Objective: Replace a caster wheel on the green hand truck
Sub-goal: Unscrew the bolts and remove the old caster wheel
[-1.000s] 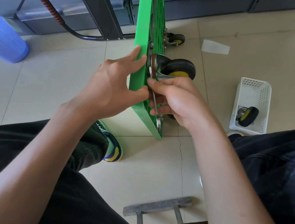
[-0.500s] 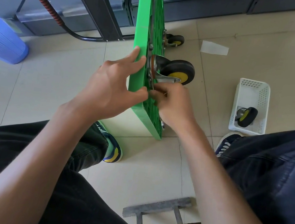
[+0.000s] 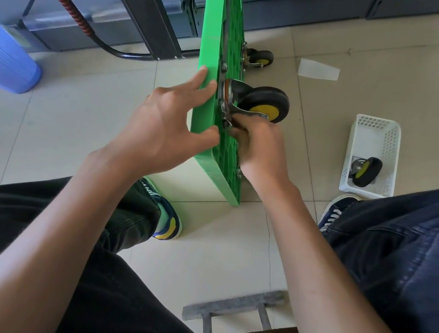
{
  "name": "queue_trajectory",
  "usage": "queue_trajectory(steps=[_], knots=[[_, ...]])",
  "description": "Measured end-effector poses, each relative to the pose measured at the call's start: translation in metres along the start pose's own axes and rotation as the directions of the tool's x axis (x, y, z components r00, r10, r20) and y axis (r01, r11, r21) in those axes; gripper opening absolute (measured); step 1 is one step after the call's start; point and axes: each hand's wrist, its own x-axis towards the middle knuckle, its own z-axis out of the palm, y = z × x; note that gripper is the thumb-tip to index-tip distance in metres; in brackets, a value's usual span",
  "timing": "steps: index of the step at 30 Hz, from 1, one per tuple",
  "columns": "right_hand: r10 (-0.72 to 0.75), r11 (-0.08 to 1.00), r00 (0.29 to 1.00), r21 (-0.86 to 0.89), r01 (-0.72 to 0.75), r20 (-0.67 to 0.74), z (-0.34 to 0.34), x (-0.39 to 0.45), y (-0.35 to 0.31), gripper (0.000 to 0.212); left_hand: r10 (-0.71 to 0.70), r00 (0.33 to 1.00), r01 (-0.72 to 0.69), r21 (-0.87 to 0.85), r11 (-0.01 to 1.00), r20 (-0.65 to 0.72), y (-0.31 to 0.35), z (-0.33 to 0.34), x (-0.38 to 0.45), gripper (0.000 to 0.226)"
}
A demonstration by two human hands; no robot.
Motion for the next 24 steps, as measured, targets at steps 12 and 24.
queue_trajectory(steps=[12,24], knots=[[0.340,0.786,0.909,0.459,-0.415,0.239,-0.037,-0.020,-0.018,0.016,0.010,1.000,-0.010,0.013,1.000,-0.016,-0.002,0.000,-0.002,0.069],[0.362,0.351,0.747,0.661,-0.663,0.557,-0.055,-0.016,-0.039,0.019,0.030,0.999,-0.029,0.035,0.999,-0.029,-0.004,0.001,-0.001,0.067]])
